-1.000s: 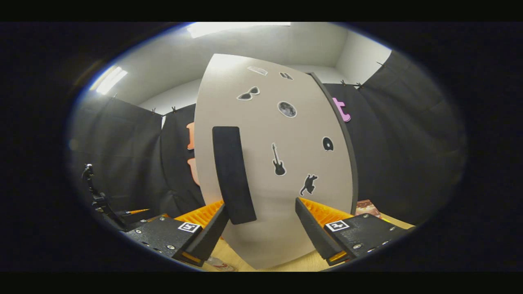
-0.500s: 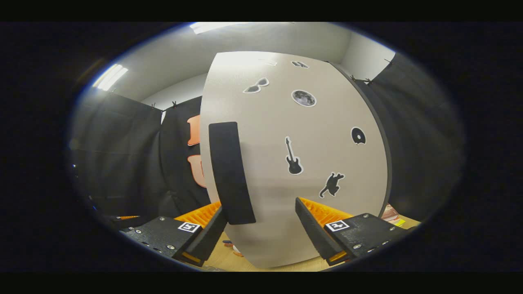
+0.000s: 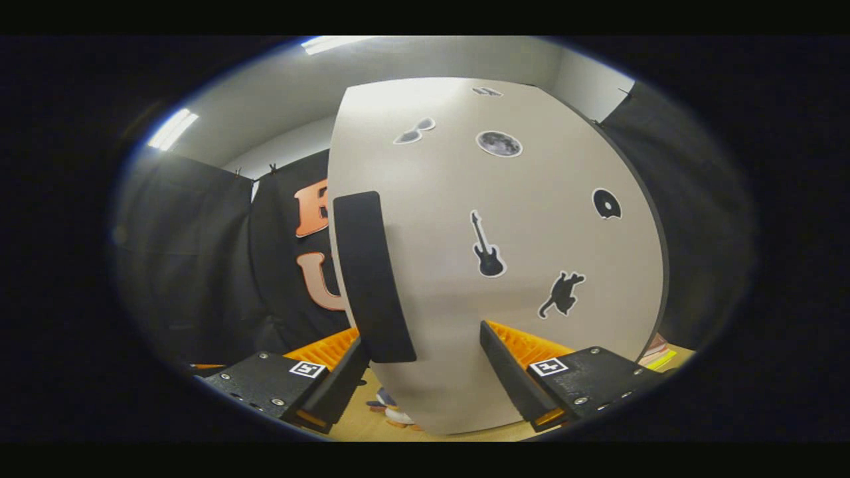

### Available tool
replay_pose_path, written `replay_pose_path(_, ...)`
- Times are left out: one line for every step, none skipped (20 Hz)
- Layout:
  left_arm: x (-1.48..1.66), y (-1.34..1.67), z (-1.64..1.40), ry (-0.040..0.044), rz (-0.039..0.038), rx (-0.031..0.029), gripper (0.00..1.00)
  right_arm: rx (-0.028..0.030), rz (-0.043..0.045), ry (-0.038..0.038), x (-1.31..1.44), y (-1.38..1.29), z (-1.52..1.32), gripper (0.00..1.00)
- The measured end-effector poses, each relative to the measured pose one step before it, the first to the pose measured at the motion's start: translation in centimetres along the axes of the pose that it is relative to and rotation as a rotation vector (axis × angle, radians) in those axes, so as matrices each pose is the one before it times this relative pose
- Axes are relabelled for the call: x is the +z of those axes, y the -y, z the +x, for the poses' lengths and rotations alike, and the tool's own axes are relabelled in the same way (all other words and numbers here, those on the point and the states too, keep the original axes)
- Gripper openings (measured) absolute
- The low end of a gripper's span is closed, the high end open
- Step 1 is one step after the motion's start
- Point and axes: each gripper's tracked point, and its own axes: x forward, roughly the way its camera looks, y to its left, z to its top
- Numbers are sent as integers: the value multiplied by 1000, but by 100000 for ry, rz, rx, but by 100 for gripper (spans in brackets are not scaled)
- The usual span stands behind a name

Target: Open the cabinet door with the right hand, grasp the bottle in the cabinet with the left hand and place it on the coaster, then close the cabinet door with the right hand.

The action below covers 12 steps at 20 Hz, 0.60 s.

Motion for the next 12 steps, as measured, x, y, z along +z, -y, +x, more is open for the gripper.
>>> replay_pose_path(7, -237, 44, 27, -393, 86, 94, -923, -1268, -360, -202, 38, 112, 96)
replay_pose_path(-24, -285, 29, -56, -335, 288, 94, -926, -1200, -504, -178, -67, 124, 96)
replay_pose_path(-100, -182, -27, 14, -226, 214, 94, -914, -1422, -284, -207, 18, 157, 96)
replay_pose_path(-63, -134, -61, -347, -100, 288, 94, -845, -2063, -22, -170, 35, -21, 96)
replay_pose_path(-16, -153, -11, -188, -151, 217, 94, -872, -2474, -155, -137, 17, 118, 93)
replay_pose_path(-156, -34, -88, -151, -186, 222, 94, -1084, -2702, -530, -185, 94, 104, 95)
replay_pose_path(-79, -91, -91, -15, -175, 154, 94, -848, -2554, -518, -210, 43, 143, 95)
replay_pose_path(-7, -25, -81, -203, -76, 247, 94, -810, -1732, -674, -246, 7, 200, 95)
replay_pose_path(50, -17, -150, 30, 17, 312, 94, -623, -802, -478, -169, 65, 5, 95)
replay_pose_path(40, -13, -155, -72, -197, 355, 94, -434, -225, -372, 36, 10, -24, 95)
replay_pose_path(103, -12, -90, 257, -392, 240, 94, -136, 113, 218, 19, 14, 33, 95)
replay_pose_path(196, 23, -36, 136, -325, 445, 94, 13, -61, -126, -37, -8, 113, 95)
